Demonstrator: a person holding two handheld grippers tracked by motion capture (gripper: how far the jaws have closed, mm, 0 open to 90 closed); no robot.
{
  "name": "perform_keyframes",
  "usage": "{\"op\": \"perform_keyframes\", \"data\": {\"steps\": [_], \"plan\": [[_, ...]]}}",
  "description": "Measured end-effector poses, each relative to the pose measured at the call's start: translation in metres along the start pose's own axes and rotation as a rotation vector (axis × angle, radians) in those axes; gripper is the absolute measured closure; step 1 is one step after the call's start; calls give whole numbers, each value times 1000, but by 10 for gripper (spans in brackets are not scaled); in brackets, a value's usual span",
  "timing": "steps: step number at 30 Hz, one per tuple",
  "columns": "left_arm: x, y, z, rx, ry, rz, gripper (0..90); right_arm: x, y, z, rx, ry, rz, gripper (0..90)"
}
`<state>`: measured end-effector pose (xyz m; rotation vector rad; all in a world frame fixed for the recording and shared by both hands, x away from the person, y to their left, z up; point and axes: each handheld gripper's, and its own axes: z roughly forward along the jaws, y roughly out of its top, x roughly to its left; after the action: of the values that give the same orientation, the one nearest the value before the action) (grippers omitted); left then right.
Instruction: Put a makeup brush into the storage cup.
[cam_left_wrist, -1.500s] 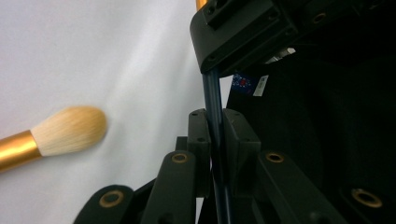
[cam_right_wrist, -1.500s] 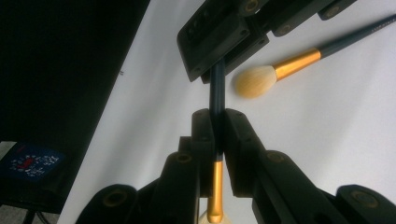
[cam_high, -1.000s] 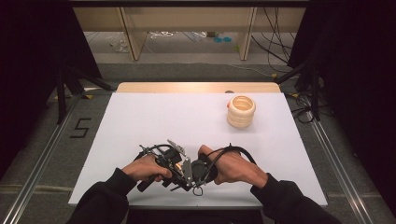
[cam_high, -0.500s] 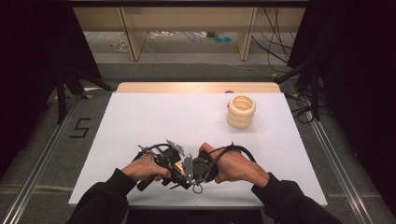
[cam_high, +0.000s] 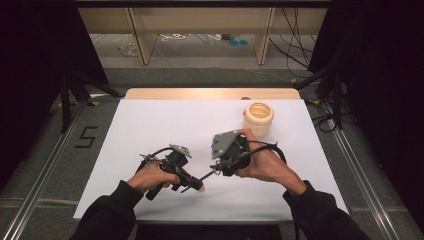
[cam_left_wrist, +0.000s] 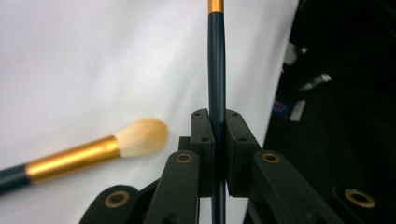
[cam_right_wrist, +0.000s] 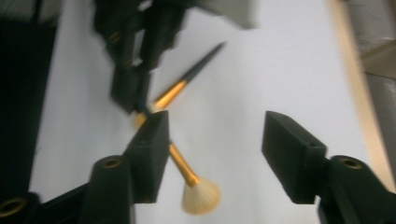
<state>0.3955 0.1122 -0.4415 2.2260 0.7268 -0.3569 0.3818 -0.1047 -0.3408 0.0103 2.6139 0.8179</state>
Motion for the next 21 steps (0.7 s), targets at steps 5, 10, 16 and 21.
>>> {"op": "perform_keyframes", "data": {"steps": [5, 10, 16, 21], "plan": [[7, 1, -7, -115, 64, -16, 840, -23, -27, -20, -194, -97, 315, 380], [10, 3, -15, -200, 112, -40, 839, -30, -48, -23, -255, -135, 470, 323], [13, 5, -23, -264, 153, -50, 840, -32, -64, -18, -292, -160, 587, 277], [12, 5, -27, -333, 179, -51, 839, -35, -74, -10, -356, -138, 680, 266]]}}
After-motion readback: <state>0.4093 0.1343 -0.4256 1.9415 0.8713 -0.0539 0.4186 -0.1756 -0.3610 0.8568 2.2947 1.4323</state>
